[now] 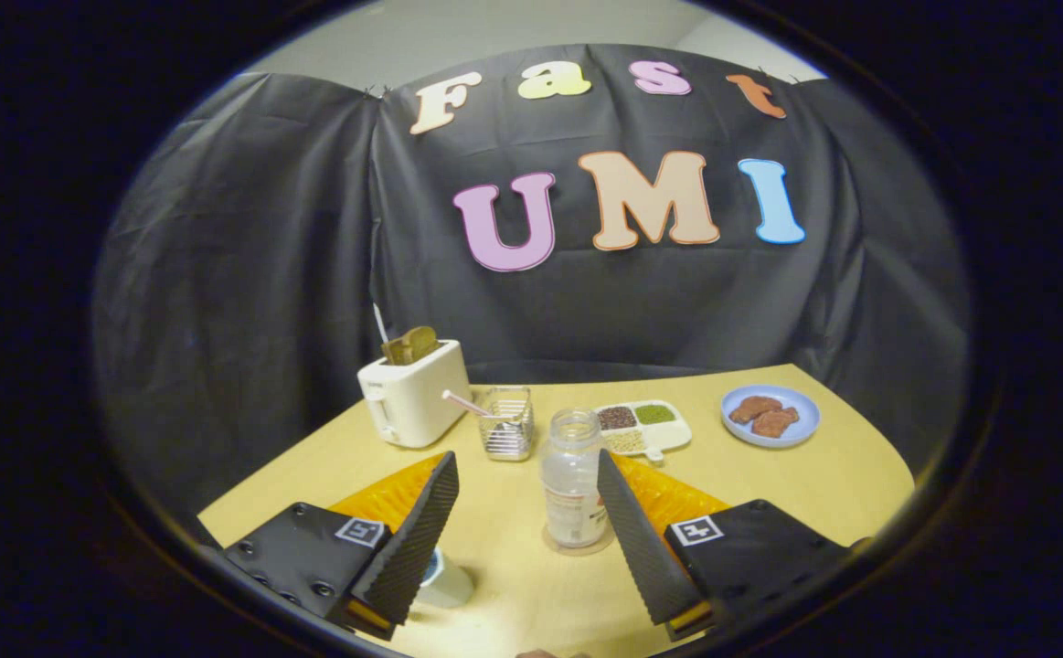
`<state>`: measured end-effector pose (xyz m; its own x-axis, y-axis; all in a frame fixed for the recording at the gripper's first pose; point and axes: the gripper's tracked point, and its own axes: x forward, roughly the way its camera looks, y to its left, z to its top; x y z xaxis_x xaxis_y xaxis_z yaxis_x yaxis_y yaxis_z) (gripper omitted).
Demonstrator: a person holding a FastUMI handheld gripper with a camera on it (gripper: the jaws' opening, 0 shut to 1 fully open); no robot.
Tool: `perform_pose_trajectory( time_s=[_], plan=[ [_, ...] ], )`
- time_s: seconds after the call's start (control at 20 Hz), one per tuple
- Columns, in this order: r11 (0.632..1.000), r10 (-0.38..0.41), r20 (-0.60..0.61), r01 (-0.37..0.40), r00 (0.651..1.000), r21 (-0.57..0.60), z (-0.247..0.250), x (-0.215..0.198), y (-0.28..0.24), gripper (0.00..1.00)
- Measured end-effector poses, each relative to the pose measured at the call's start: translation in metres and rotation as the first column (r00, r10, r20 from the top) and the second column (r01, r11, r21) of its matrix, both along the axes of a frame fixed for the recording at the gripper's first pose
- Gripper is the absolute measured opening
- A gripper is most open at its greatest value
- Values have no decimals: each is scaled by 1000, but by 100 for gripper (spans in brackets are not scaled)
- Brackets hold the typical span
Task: Take the bottle from table, then pour the juice into the cup, finally place the bottle on the coaster
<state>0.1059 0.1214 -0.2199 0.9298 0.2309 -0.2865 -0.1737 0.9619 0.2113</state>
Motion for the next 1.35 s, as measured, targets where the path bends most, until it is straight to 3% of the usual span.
perform_pose_trajectory(
  time_s=[0.35, 0.8, 1.35],
  plan=[
    [993, 6, 89, 5, 996, -121, 67, -52, -19, 97],
    [991, -45, 124, 60, 991, -118, 110, -93, -47, 97],
    [974, -79, 147, 108, 986, -197, 110, -112, -100, 97]
  ],
)
